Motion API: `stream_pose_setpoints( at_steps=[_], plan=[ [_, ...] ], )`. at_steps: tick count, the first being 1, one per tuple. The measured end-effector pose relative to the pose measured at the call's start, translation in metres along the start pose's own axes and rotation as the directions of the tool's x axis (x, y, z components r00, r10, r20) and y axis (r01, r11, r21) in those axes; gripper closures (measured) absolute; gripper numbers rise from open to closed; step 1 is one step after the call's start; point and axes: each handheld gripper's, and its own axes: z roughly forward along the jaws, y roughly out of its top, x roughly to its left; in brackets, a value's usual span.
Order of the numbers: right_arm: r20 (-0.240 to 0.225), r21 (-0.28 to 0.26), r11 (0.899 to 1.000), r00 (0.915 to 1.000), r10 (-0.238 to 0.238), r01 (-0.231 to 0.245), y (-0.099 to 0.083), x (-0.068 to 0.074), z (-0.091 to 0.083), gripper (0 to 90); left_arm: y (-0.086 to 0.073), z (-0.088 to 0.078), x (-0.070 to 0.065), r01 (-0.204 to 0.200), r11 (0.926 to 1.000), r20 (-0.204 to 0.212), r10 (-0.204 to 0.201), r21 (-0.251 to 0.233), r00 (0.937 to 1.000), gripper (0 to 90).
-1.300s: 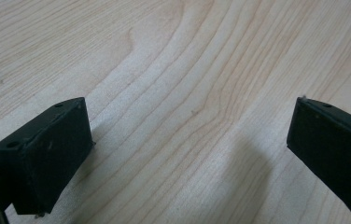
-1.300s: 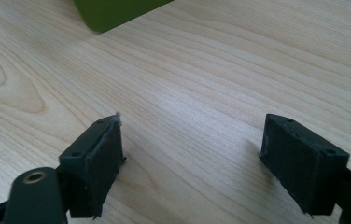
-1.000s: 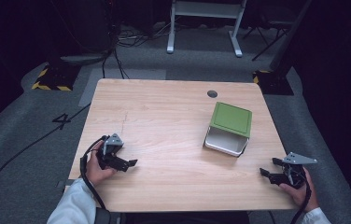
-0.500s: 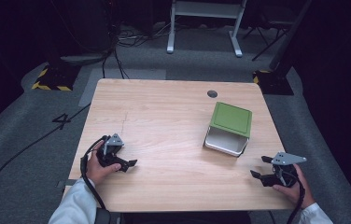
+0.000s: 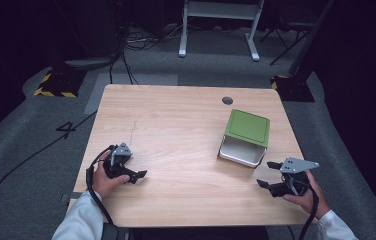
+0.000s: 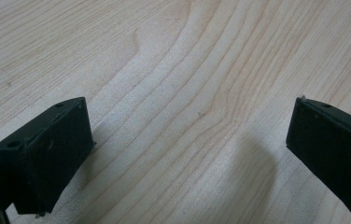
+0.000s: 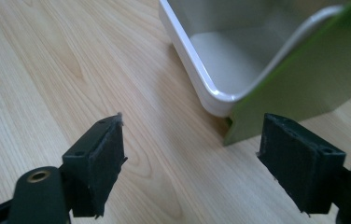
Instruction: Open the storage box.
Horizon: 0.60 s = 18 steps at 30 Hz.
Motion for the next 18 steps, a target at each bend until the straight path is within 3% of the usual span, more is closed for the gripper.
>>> stream_pose_setpoints(
  at_steps=[8,18],
  plan=[
    [-0.025,-0.014,0.998,0.9981,-0.056,0.056,0.022,0.016,0.012,23.3,0.0,0.0,0.0,0.001,1.0,0.001,-0.001,-0.001,1.0,0.5],
    [-0.02,-0.017,0.998,0.9982,-0.057,0.057,0.027,0.017,0.028,24.3,0.0,0.0,0.001,0.002,1.0,0.005,-0.002,-0.006,1.0,0.5]
  ],
)
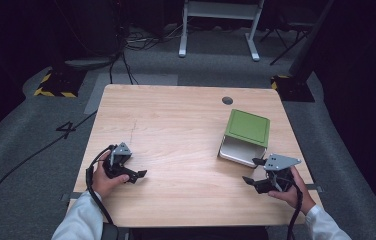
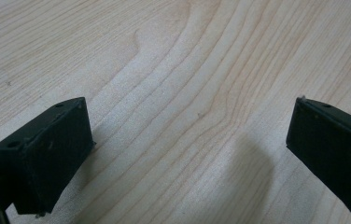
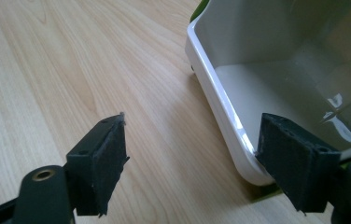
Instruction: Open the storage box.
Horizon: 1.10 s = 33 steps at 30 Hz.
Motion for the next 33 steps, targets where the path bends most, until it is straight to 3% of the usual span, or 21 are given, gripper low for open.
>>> stream_pose_setpoints(
  at_steps=[5,11,17,19,33],
  plan=[
    [0.03,0.023,1.0,0.9995,0.01,-0.01,0.002,-0.004,0.013,25.6,0.0,0.0,0.0,0.002,1.0,0.002,-0.002,-0.001,1.0,0.5],
    [0.013,0.04,0.999,0.9999,0.008,-0.009,0.001,-0.006,0.023,28.9,0.0,0.0,0.0,0.005,1.0,0.003,-0.005,-0.003,1.0,0.5],
    [0.03,0.039,0.999,0.9996,0.002,-0.003,0.0,-0.005,0.023,33.1,0.0,0.0,0.0,0.005,1.0,0.003,-0.005,-0.002,1.0,0.5],
    [0.021,0.029,1.0,0.9998,0.006,-0.007,-0.003,-0.006,0.022,39.5,0.0,0.0,0.0,0.004,1.0,0.005,-0.004,-0.001,1.0,0.5],
    [-0.004,0.011,1.0,1.0,0.001,-0.001,-0.006,0.002,0.014,54.6,0.0,0.0,0.0,0.007,1.0,0.003,-0.007,-0.003,1.0,0.5]
  ],
)
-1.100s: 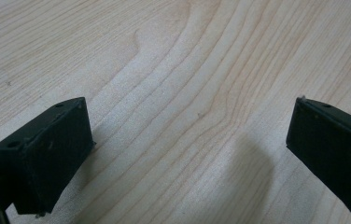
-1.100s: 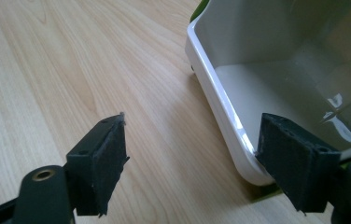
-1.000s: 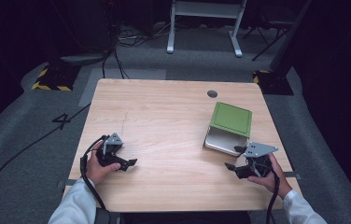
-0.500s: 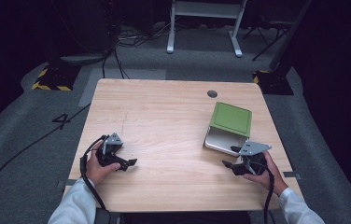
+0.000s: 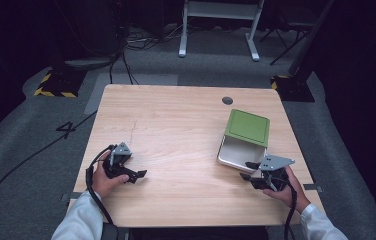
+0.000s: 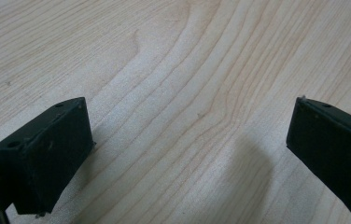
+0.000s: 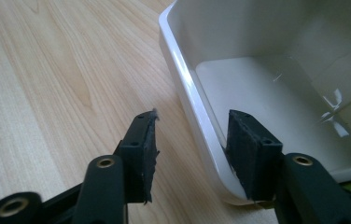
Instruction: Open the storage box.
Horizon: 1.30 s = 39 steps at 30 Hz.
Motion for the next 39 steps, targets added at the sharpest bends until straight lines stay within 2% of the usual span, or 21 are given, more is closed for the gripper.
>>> stream_pose_setpoints(
  at_steps=[5,11,14,20,39],
  plan=[
    [-0.003,-0.005,1.0,1.0,-0.007,0.007,-0.002,0.006,-0.004,63.5,0.0,0.0,0.0,-0.003,1.0,-0.001,0.003,0.001,1.0,0.4],
    [-0.02,-0.008,1.0,0.9997,-0.013,0.013,-0.005,0.009,-0.008,68.9,0.0,0.0,0.0,-0.007,1.0,-0.001,0.007,0.003,1.0,0.5],
    [-0.043,-0.01,1.0,0.999,-0.013,0.013,-0.006,0.011,-0.01,69.4,0.0,0.0,0.0,-0.007,1.0,-0.001,0.007,0.003,1.0,0.4],
    [-0.052,-0.008,1.0,0.9984,-0.024,0.023,-0.007,0.015,-0.012,72.4,0.0,-0.001,0.0,-0.005,1.0,0.001,0.005,0.002,1.0,0.5],
    [-0.103,-0.019,0.999,0.9941,-0.032,0.03,-0.012,0.023,-0.02,72.6,0.0,-0.001,0.0,-0.005,1.0,-0.002,0.005,0.003,1.0,0.5]
  ],
)
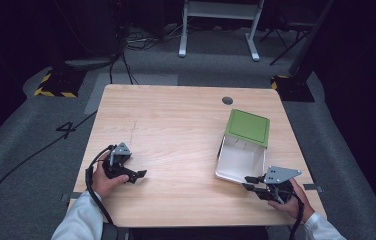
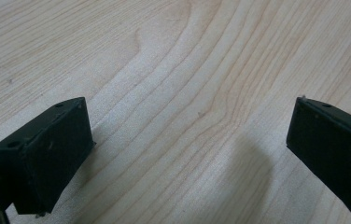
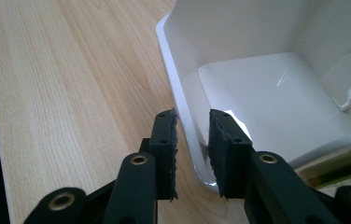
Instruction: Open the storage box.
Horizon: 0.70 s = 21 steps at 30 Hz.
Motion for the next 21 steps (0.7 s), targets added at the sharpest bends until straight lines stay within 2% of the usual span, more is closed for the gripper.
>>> stream_pose_setpoints(
  at_steps=[21],
  plan=[
    [-0.03,0.0,1.0,0.9993,-0.022,0.022,0.0,0.012,-0.004,73.1,0.0,0.0,-0.001,0.004,1.0,-0.002,-0.004,0.001,1.0,0.4]
  ],
)
